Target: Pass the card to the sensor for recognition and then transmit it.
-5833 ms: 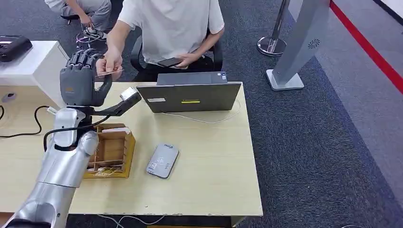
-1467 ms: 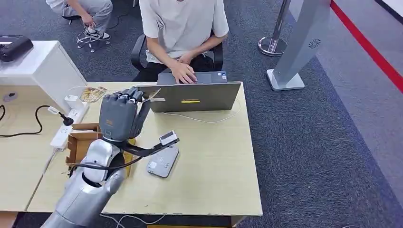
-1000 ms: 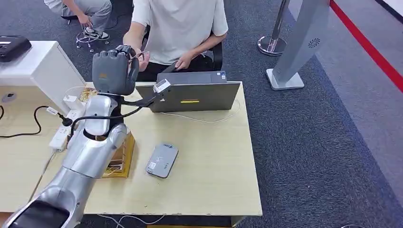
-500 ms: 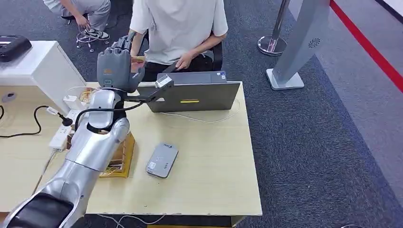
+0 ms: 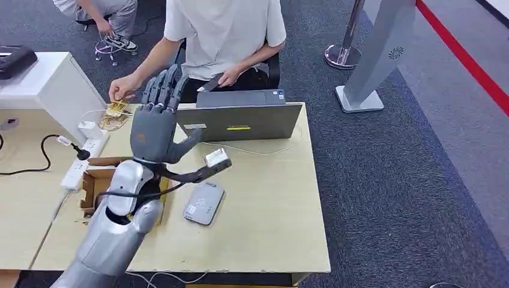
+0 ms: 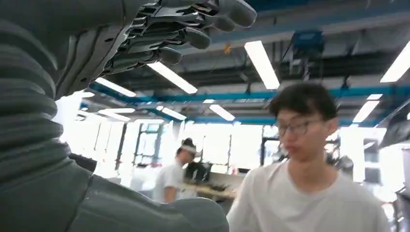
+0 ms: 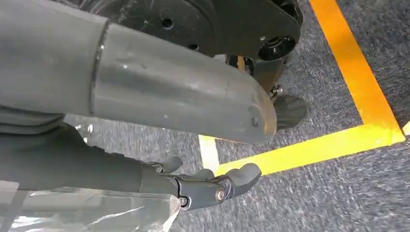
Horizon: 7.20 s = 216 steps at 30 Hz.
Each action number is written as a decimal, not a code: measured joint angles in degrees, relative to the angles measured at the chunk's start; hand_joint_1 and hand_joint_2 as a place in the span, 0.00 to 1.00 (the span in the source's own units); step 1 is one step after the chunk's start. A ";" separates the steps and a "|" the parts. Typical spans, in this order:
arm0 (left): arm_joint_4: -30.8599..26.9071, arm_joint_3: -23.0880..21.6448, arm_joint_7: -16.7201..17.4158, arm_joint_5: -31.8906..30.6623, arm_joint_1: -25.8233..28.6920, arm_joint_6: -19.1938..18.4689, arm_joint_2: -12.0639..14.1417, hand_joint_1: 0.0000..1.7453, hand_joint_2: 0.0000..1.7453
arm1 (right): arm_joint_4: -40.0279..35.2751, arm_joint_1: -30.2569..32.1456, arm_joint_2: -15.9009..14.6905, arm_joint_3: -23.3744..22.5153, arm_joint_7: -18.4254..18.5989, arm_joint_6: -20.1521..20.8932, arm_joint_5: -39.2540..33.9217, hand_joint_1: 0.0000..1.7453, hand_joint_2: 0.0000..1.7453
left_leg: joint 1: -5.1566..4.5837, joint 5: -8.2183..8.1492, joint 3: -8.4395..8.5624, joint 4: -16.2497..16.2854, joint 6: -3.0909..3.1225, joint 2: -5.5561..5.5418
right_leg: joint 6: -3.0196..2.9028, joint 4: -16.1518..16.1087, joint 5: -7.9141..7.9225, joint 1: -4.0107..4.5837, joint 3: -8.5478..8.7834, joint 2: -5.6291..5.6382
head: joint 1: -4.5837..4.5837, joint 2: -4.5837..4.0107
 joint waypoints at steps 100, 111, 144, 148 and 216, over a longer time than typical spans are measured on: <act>6.95 16.98 0.28 -3.74 29.27 6.98 6.00 0.00 1.00 | -11.54 1.37 5.90 -9.95 1.22 3.26 7.69 0.00 0.00 | 0.01 0.07 0.00 -0.08 -0.10 -0.07 | -0.16 0.12 -0.08 0.00 -0.10 -0.13 | 0.02 0.00; 6.95 18.69 1.37 -4.09 29.41 7.35 5.78 0.00 1.00 | -12.50 1.37 6.38 -10.47 1.51 3.58 9.20 0.00 0.00 | 0.02 0.07 0.00 -0.08 -0.11 -0.07 | -0.16 0.13 -0.08 0.01 -0.09 -0.13 | 0.02 0.00; 6.93 24.28 0.43 -0.85 29.70 4.75 4.86 1.00 1.00 | -13.12 1.23 6.73 -12.46 0.87 3.98 11.58 0.00 0.00 | 0.02 0.07 -0.01 -0.08 -0.11 -0.08 | -0.16 0.13 -0.08 0.01 -0.09 -0.13 | 0.02 0.00; 6.93 24.28 0.43 -0.66 29.71 3.38 4.91 1.00 1.00 | -13.09 1.15 6.73 -12.55 0.85 4.20 11.67 0.00 0.00 | 0.02 0.07 -0.01 -0.08 -0.11 -0.07 | -0.16 0.13 -0.08 0.01 -0.09 -0.13 | 0.00 0.00; -12.00 15.01 -0.81 8.59 35.65 -5.89 16.36 0.00 1.00 | -12.44 1.40 7.13 -12.94 -1.07 4.55 10.53 0.00 0.00 | 0.03 0.07 -0.02 -0.08 -0.11 -0.06 | -0.19 0.17 -0.11 0.01 -0.15 -0.10 | 0.00 0.00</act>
